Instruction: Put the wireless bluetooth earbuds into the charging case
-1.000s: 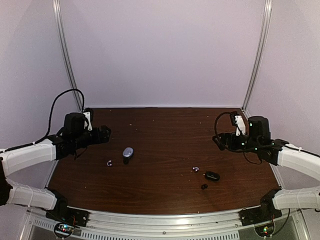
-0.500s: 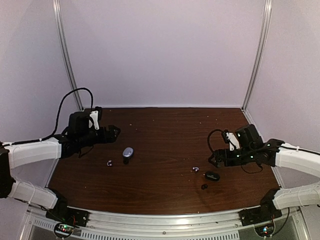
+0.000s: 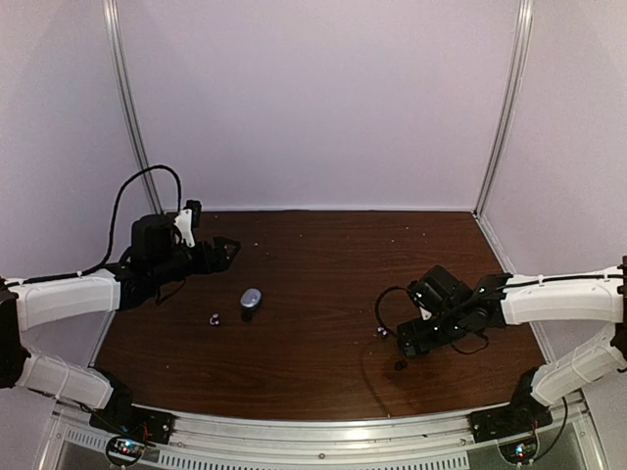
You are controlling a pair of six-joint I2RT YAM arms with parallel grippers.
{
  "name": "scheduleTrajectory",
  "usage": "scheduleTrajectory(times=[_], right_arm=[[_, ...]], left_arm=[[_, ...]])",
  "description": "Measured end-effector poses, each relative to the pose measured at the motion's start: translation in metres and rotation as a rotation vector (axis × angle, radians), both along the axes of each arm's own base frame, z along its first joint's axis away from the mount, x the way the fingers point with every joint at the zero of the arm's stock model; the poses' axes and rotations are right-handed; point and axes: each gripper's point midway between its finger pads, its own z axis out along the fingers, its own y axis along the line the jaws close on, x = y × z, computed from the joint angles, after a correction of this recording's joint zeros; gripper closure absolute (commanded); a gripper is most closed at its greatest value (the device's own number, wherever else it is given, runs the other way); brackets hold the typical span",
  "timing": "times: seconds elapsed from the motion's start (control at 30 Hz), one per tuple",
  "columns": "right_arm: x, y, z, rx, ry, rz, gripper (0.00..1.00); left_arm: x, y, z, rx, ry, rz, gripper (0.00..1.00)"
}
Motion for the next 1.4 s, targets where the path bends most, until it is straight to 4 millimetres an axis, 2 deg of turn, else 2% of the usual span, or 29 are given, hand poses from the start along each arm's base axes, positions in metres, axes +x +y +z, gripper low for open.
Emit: scheduleTrajectory(times=[0.13, 0.27, 0.43, 0.63, 0.77, 1.0, 1.33, 1.4], right_arm=[[0.008, -0.008, -0.002, -0.08, -0.017, -0.02, 0.08], [0.016, -0.007, -0.002, -0.124, -0.029, -0.019, 0.15], [0.015, -0.008, -0.011, -0.163, -0.006, 0.013, 0.2], [0.012, -0.008, -0.023, -0.194, 0.028, 0.05, 0.34], [0.017, -0.009, -0.026, -0.185, 0.033, 0.047, 0.39], [0.029, -0.014, -0.029, -0.144, 0.048, 0.016, 0.41], [0.016, -0.008, -0.039, -0.097, 0.112, 0.035, 0.4], [0.013, -0.009, -0.04, -0.091, 0.12, 0.027, 0.43]], left_arm=[[0.0, -0.002, 0.002, -0.006, -0.006, -0.009, 0.02], [0.0, -0.003, 0.004, -0.013, -0.014, -0.015, 0.02], [0.0, -0.004, 0.01, -0.023, -0.032, -0.019, 0.02], [0.0, -0.004, 0.017, -0.035, -0.053, -0.022, 0.02], [-0.001, -0.005, 0.018, -0.042, -0.052, -0.027, 0.02], [-0.001, -0.006, 0.016, -0.05, -0.043, -0.028, 0.02], [-0.001, -0.007, 0.016, -0.057, -0.037, -0.03, 0.02], [-0.001, -0.007, 0.016, -0.057, -0.037, -0.03, 0.02]])
